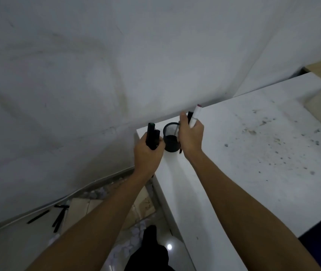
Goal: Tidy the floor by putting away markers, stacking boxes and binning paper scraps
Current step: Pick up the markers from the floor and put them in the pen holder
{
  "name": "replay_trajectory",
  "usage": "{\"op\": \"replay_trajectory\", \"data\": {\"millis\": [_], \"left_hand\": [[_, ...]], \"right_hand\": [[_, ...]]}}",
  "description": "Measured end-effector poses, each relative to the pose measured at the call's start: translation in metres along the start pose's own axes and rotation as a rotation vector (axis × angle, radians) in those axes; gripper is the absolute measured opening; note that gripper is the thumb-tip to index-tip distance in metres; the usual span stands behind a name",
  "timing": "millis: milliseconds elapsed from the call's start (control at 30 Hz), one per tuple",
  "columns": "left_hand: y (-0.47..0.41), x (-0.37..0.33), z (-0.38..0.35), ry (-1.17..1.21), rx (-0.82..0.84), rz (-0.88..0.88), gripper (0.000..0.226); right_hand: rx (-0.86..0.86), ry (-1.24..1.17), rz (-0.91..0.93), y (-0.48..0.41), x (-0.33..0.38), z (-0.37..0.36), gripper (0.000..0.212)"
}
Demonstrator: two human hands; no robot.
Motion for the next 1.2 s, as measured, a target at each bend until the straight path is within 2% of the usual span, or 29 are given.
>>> {"op": "replay_trajectory", "data": {"millis": [200,333,667,967,1200], "left_hand": [[-0.034,-0.001,-0.012,0.035,-0.005,0.025,0.023],[-0.057,-0.001,-0.014,0.044,-0.048,0.001,0.009],[-0.093,-0.011,-0.04,0.121,-0.089,-0.031,0.012],[-0.109,-0.034,-0.072,0.207,-0.153,-0.078,0.012],[-0.105,-0.028,-0.097,0.189,-0.126,-0.114,0.016]], "right_hand": [[0.013,-0.011,-0.019,-0.038,-0.011,-0.024,0.039],[0.005,-0.013,0.007,-0.056,-0.02,-0.029,0.036],[-0.01,0.034,0.043,-0.083,-0.042,-0.017,0.028],[-0.056,-0.097,0.063,-0.093,-0.037,0.008,0.03],[-0.071,-0.084,0.129,-0.097,-0.027,0.018,0.028]]}}
Point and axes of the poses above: each hand's wrist, its own y-axis away from the middle knuckle, its own z-axis out of the back of the hand, x = y × z, the point moved 8 cm from there along -y, towards the middle knuckle, and after that the axes turned 8 degrees about -y, right-handed, at the moved point
